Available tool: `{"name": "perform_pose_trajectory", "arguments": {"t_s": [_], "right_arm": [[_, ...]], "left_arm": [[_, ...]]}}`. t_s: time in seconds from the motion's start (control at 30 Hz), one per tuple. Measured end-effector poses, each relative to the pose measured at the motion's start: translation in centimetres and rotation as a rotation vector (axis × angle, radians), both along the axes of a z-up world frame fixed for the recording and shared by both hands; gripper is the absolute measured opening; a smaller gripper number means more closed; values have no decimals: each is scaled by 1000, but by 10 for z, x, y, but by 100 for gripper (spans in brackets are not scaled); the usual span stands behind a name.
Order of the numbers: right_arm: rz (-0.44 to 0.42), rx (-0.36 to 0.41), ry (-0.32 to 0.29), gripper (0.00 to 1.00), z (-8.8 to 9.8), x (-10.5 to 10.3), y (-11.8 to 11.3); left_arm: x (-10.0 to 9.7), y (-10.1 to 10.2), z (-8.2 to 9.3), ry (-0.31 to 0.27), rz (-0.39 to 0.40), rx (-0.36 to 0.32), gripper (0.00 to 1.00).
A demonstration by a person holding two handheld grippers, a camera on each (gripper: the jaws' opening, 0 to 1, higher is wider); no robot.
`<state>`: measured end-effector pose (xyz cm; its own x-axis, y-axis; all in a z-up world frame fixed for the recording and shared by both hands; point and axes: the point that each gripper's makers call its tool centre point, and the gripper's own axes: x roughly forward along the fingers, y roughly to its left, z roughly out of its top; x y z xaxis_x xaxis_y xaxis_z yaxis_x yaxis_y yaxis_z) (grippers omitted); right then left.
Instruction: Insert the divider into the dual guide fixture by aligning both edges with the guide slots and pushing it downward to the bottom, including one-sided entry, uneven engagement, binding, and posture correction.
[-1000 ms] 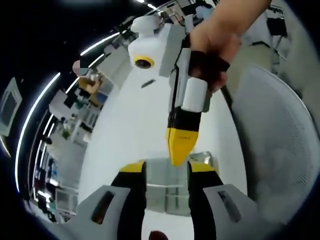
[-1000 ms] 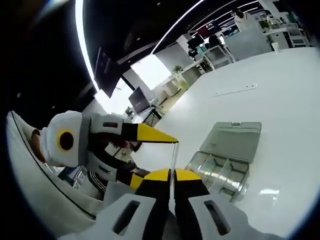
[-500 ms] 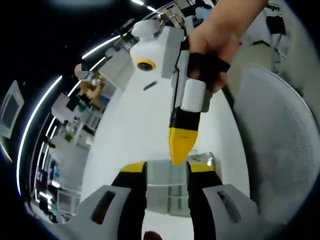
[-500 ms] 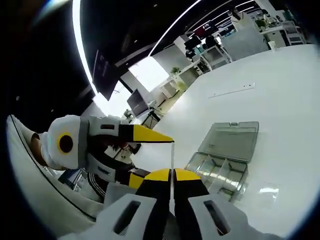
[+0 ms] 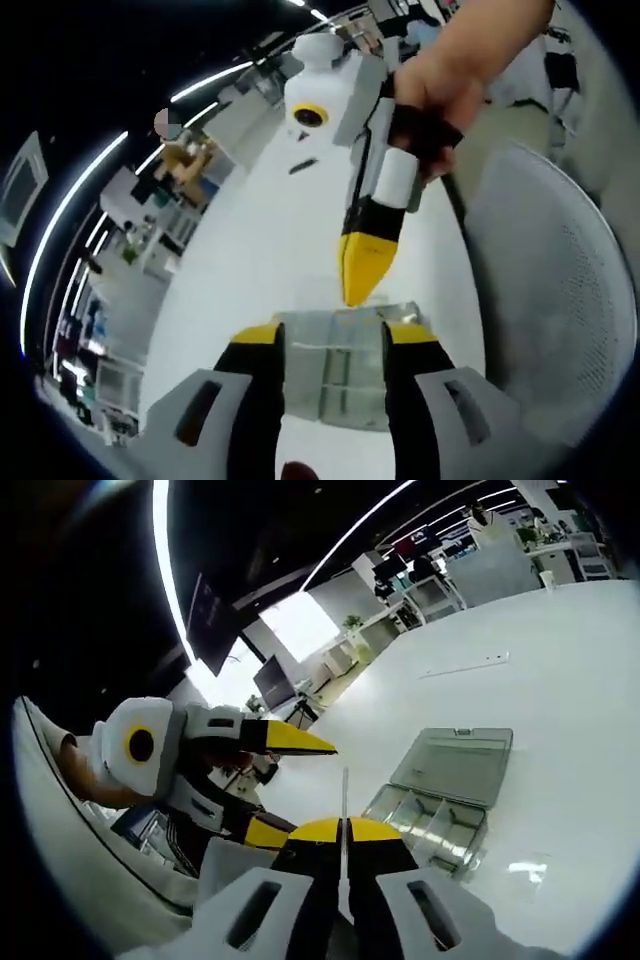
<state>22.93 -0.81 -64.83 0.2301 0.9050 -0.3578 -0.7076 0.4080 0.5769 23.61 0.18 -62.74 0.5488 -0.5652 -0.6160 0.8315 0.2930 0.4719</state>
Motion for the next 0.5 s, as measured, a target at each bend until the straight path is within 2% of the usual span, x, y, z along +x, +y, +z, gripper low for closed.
{"name": "perform_pose_trajectory", "arguments": {"t_s": [0.07, 0.2, 0.4, 0.5], "right_arm": [[10, -9, -6, 0, -1, -2, 1], [37, -25, -38, 0, -1, -5, 2], [85, -38, -94, 0, 1, -11, 4], [111, -53, -125, 0, 1, -13, 5]], "left_arm": [[2, 2, 3, 23, 20, -31, 38], [4, 7, 4, 62, 28, -45, 38], [2, 11, 5, 175, 41, -103, 38], [1, 13, 7, 188, 34, -107, 36]]}}
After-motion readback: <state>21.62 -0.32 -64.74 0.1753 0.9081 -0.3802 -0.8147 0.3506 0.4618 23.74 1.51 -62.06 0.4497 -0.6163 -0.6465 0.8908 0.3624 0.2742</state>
